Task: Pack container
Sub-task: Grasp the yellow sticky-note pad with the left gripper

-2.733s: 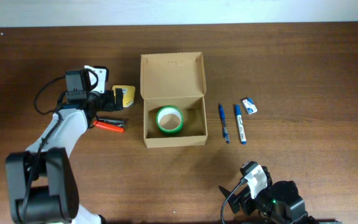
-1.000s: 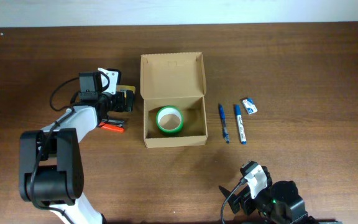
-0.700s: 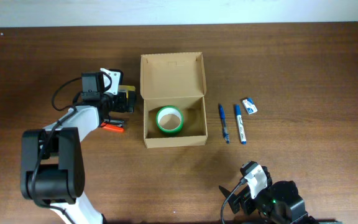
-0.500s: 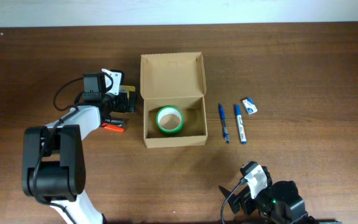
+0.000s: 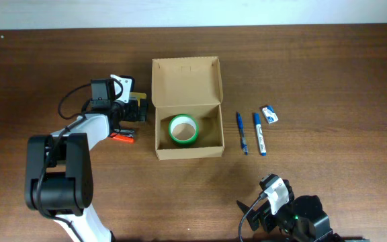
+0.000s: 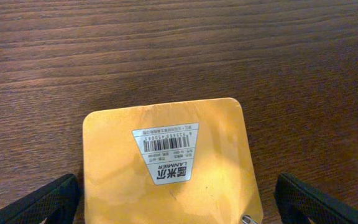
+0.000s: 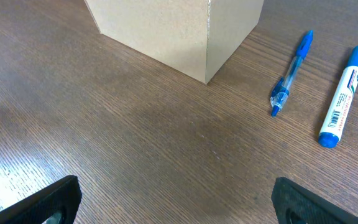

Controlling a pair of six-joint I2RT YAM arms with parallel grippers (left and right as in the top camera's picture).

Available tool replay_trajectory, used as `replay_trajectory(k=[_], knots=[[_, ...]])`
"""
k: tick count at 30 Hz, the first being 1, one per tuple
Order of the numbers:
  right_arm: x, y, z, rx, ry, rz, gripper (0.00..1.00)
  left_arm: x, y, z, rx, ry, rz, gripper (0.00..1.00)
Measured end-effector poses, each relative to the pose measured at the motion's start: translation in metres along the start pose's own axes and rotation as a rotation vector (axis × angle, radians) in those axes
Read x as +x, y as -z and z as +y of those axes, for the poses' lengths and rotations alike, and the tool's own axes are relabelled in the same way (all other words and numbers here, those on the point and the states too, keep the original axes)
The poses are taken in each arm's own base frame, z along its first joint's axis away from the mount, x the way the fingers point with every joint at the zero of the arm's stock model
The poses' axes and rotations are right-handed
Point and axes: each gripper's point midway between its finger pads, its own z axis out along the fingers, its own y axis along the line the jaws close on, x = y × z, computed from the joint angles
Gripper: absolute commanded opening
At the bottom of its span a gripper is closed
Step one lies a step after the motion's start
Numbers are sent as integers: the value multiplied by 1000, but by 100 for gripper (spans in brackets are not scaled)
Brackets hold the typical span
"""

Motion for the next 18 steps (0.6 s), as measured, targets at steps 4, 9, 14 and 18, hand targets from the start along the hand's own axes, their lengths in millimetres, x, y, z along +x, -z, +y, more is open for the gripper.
replay_trajectory(k=[4, 9, 14, 18], knots=[[0, 0, 0, 0, 0, 0, 99, 3, -1, 2, -60, -17, 23, 100], [0, 0, 0, 0, 0, 0, 99, 4, -2, -1, -124, -45, 37, 100], [0, 0, 0, 0, 0, 0, 99, 3, -3, -3, -133, -49, 35, 100], [0, 0, 0, 0, 0, 0, 99, 3, -3, -3, -134, -46, 36, 94]])
